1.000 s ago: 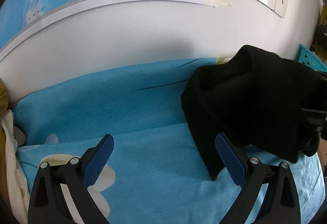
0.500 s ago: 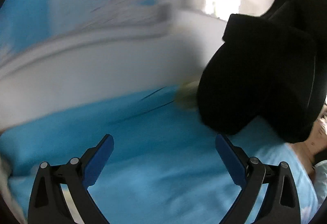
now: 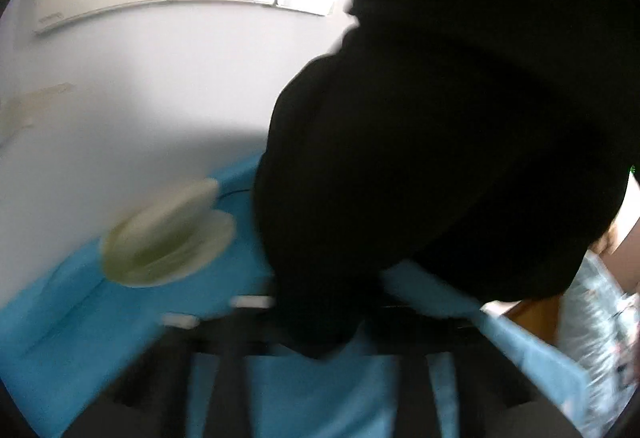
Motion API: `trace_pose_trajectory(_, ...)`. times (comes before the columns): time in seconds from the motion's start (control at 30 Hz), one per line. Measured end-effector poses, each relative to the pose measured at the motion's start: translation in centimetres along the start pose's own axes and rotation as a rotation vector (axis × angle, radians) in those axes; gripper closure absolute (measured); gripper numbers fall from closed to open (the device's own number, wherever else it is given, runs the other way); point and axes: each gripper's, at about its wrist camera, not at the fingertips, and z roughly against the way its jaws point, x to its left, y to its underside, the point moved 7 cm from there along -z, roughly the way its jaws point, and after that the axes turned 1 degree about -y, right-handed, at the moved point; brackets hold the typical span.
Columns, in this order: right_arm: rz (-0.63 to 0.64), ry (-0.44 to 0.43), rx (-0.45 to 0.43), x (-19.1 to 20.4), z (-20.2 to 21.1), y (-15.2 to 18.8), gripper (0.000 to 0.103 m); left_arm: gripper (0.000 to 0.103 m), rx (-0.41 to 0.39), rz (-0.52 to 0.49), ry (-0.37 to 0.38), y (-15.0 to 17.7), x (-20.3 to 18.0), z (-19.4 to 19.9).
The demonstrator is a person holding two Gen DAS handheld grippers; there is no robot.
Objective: Fold large clothes
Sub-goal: 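Lift the black jacket high with both tools to shake it out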
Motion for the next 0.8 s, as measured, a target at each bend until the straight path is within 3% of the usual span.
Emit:
trace_pose_trajectory(0.1,-0.009,0.072,-0.028,-2.3,1.9,-2.2,0.098,0.094,-0.084,-0.062,-0.108,-3.7,-1.6,1.0)
trace_pose_trajectory(0.23,0.043,0.159,-0.111,-3.6,6.2,-8.2,0.099,0.095,-0.181,-0.083,-0.159,-10.8,-4.6,3.4)
trace_pose_trajectory(0.33,0.087,0.211,-0.207,-3.2,10.8,-13.1,0.099,0.096,-0.309,-0.098,-0.186,-16.1,-7.3,7.0)
trace_pose_trajectory(0.5,0.161,0.240,-0.425,0.0,20.9,-19.0,0.099,0.096,-0.530,-0.053,-0.118,-22.7,-10.6,15.9)
trace_pose_trajectory(0.63,0.206,0.186,-0.527,3.2,27.8,-20.2,0.099,0.095,-0.674,-0.094,-0.136,-23.2,-12.9,23.9)
trace_pose_trajectory(0.8,0.158,0.037,-0.560,5.6,33.2,-19.3,0.099,0.095,-0.782,-0.123,-0.209,-20.4,-13.4,31.5)
